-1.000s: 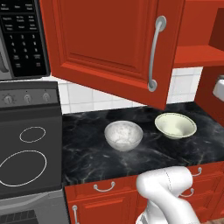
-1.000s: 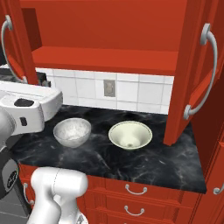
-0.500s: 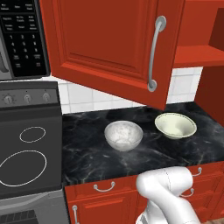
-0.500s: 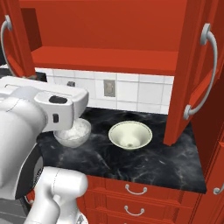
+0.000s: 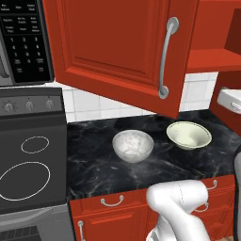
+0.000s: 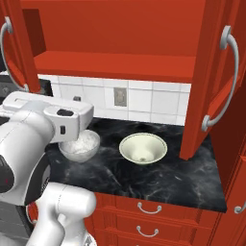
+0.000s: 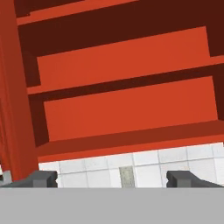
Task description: Open the cabinet. Pick the bowls from the counter and place them in the cabinet. Then close the cabinet.
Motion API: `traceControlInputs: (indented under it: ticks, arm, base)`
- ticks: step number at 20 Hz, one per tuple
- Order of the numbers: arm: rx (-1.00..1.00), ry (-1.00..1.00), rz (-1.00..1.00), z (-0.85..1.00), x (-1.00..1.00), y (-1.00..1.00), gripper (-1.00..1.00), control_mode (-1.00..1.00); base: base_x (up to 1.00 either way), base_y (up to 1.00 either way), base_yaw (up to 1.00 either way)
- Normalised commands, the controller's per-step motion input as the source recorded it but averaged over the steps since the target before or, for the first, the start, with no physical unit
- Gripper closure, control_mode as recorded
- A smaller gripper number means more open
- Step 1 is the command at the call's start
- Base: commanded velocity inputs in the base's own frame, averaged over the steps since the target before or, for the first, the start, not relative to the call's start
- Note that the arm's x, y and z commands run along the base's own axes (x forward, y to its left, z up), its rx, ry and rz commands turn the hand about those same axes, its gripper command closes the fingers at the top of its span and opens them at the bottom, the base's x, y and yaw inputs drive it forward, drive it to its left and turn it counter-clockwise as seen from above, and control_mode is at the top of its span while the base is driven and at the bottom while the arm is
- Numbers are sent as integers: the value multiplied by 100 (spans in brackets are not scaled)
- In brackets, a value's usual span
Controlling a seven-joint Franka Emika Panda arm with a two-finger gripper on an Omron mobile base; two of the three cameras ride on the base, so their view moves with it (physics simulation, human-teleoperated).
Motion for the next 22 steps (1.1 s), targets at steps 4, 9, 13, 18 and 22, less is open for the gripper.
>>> traceControlInputs:
  ticks: [4,9,13,18,22]
  arm:
    - [4,-19,0,-20,38,-27,-100,-100]
    - [5,-15,0,-13,27,-27,-100,-100]
    - [1,-6,0,-24,37,6,-100,-100]
    - [0,-4,0,-12,54,3,-100,-100]
    - [0,-1,0,0,60,0,-100,-100]
  base:
    - [0,0,0]
    - [0,0,0]
    - [0,0,0]
    - [0,0,0]
    - [0,0,0]
